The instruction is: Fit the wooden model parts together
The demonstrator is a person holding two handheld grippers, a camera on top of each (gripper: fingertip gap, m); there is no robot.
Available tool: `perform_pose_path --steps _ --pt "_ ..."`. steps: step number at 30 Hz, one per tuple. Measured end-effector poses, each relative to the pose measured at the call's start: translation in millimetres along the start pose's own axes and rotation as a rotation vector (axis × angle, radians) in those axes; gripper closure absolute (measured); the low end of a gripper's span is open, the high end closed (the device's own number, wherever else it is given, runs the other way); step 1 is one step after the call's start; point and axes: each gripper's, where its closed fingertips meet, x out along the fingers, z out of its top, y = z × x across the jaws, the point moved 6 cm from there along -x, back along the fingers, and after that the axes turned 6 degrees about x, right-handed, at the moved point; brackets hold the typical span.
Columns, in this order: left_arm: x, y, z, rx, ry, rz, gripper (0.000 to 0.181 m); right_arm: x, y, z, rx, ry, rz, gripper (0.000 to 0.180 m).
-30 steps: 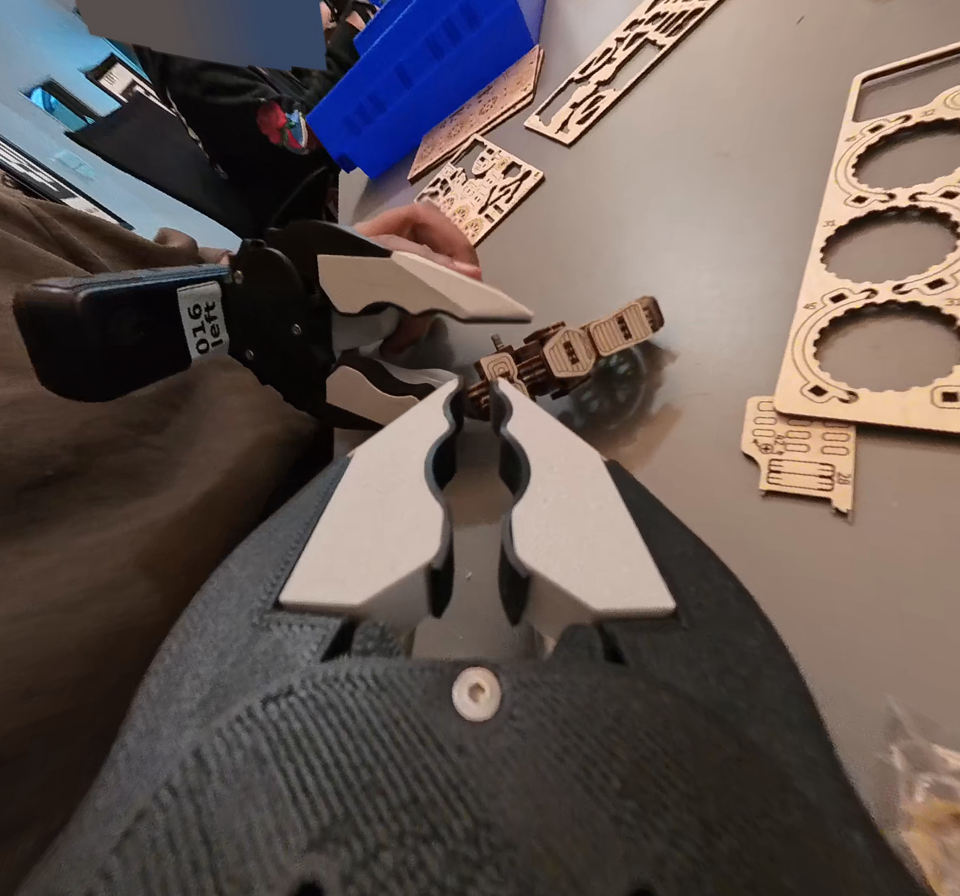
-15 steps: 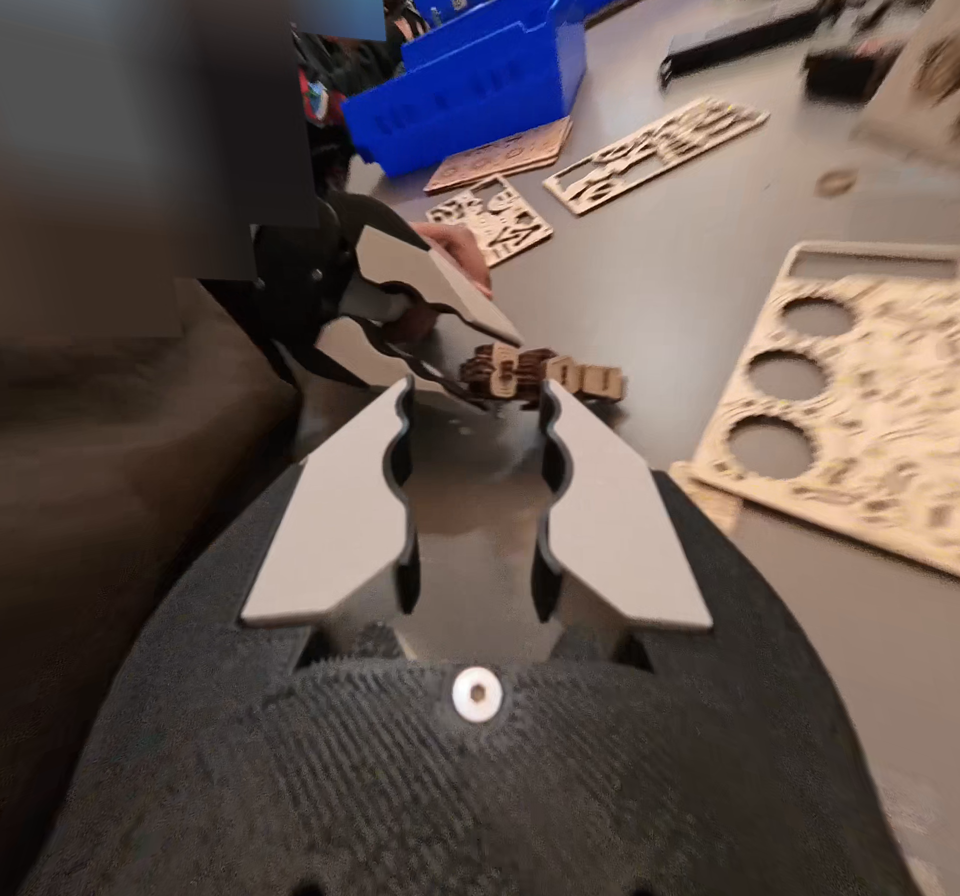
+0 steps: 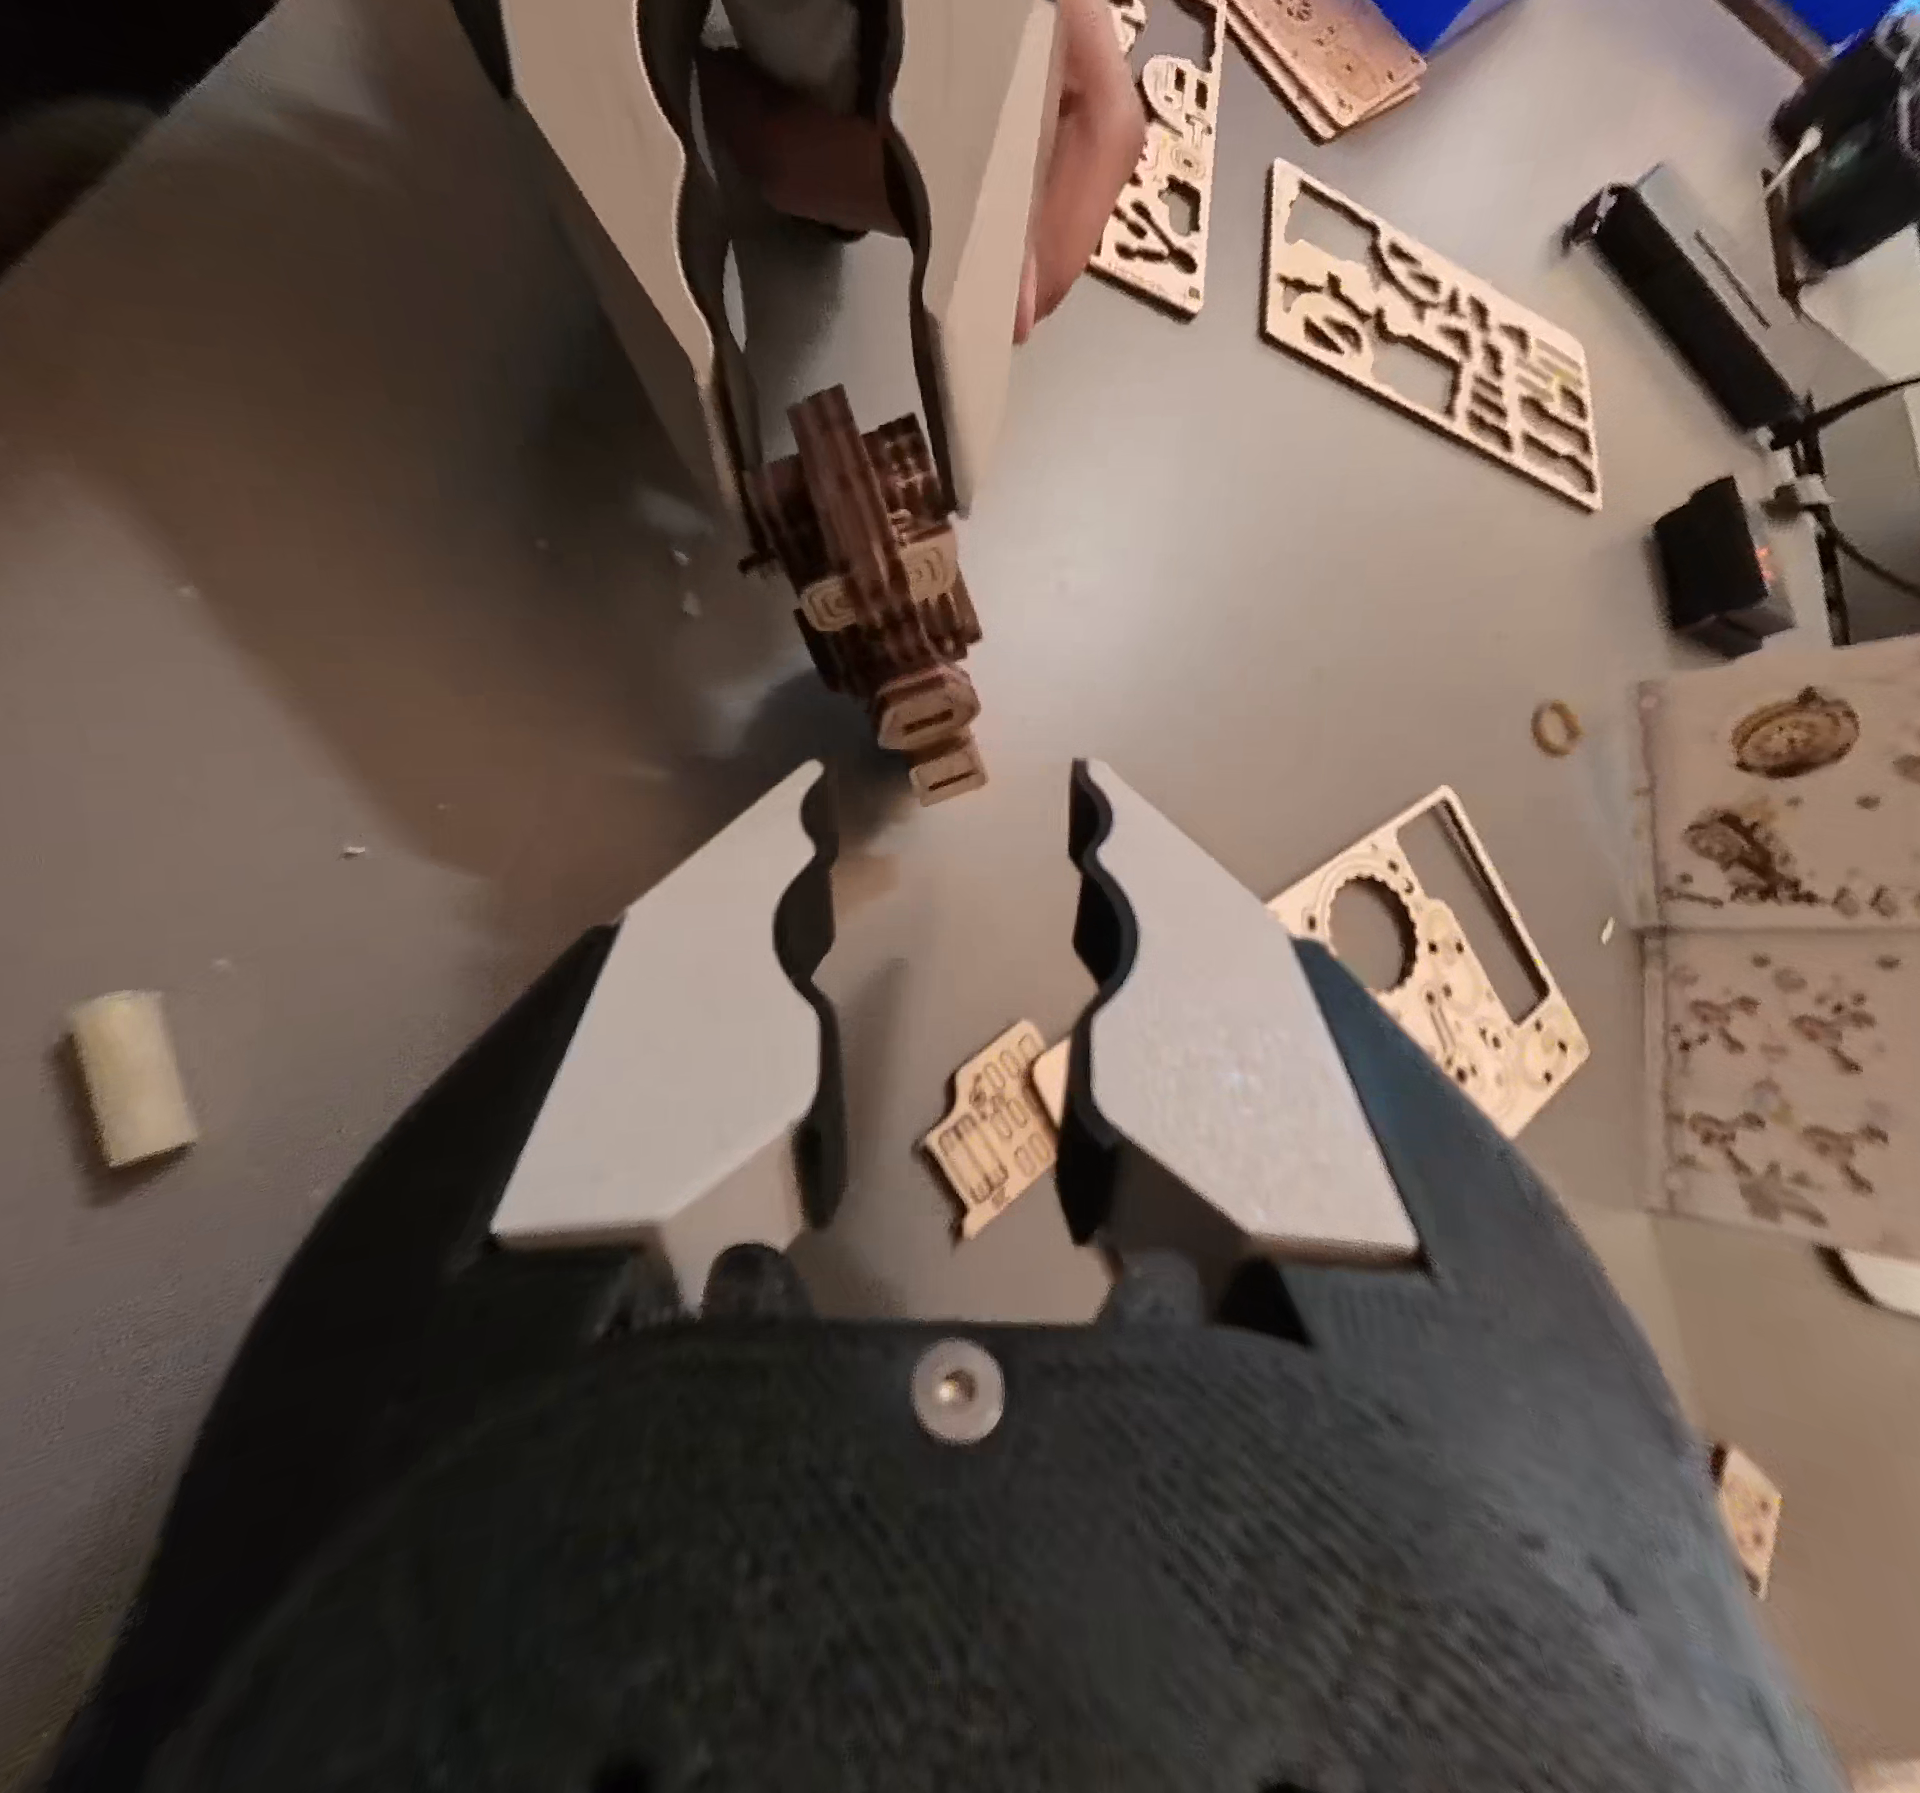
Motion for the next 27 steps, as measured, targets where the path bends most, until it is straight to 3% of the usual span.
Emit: perform_pose_path --steps 9,15,18,22,25,27 --pt "-4.7 6.8 -0.2 -0.055 -0.027 0.005 0.152 16.6 2.4 5.7 -0.082 -0.045 0.017 0.16" --pt "-5.5 18.5 -1.9 -0.111 -0.035 0.054 0.116 2.6 -3.8 11.5 -0.06 0.034 0.009 0.16" --pt "-6.2 26.3 -3.2 -0.154 -0.025 0.087 0.109 -3.9 0.8 10.1 -0.021 0.217 0.058 0.161" --pt "-11.9 25.4 5.4 -0.2 -0.075 0.048 0.113 -8.9 9.7 9.7 0.026 0.512 0.085 0.161" --pt "-11.7 16.8 7.7 -0.212 -0.069 -0.016 0.127 -9.8 15.9 13.9 0.07 0.656 0.091 0.161" --pt "-8.2 17.3 1.5 -0.23 -0.016 0.021 0.149 -7.9 18.9 16.5 0.109 0.721 0.096 0.161"
